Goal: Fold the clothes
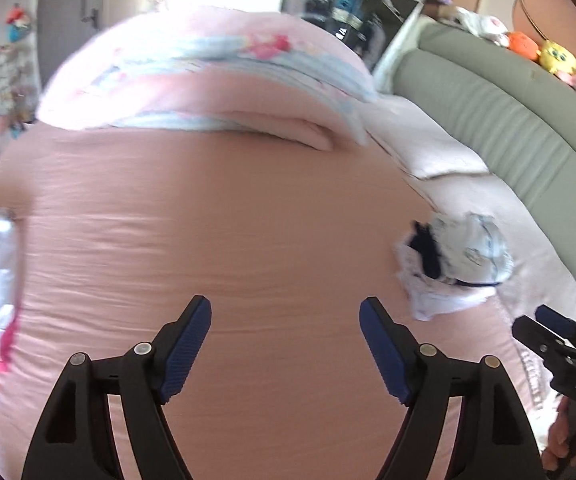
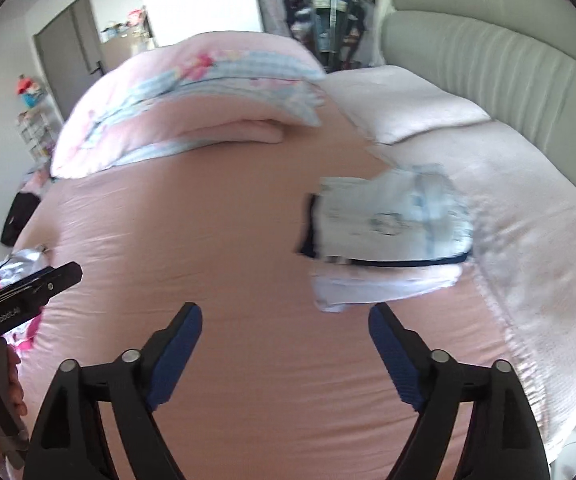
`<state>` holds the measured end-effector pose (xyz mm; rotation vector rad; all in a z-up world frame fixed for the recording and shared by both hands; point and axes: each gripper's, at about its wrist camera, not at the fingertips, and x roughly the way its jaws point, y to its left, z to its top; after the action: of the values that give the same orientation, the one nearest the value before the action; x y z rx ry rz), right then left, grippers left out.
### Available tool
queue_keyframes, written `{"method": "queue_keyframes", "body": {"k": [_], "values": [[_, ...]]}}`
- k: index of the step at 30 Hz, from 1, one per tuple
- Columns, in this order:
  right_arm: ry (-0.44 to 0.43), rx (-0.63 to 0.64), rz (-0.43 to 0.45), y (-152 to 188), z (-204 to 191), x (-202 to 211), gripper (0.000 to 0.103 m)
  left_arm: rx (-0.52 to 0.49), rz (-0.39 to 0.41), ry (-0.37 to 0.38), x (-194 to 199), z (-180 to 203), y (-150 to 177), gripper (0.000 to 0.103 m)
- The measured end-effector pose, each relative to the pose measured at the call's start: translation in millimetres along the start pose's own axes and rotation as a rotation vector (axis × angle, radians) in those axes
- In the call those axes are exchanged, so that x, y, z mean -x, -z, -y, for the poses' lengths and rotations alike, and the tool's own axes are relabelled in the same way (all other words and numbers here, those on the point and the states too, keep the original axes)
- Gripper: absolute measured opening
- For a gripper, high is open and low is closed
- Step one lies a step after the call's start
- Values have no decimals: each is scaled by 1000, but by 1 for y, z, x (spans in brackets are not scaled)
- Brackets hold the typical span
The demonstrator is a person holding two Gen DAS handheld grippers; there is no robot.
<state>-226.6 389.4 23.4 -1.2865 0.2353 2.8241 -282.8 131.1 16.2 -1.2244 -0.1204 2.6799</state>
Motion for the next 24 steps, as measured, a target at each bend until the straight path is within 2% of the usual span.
{"method": "queue_keyframes", "body": {"k": [6, 10, 13, 16, 20, 24], "values": [[-11, 46, 1, 1, -56, 10, 86, 49, 29, -41, 34, -56, 2, 79], [-18, 78, 5, 4, -94, 15, 88, 49, 55, -127, 53, -90, 8, 81], [-34, 103, 20, 7, -125, 18, 103, 72, 59, -170, 66, -118, 15, 81], [-56, 107, 33, 12, -151, 23, 103, 73, 48, -225, 78, -141, 23, 81], [-90, 110, 31, 20, -180, 37, 103, 86, 96, -247, 107, -161, 30, 81], [-90, 159, 50, 31, -202, 65, 103, 154, 151, -234, 147, -173, 44, 81]]}}
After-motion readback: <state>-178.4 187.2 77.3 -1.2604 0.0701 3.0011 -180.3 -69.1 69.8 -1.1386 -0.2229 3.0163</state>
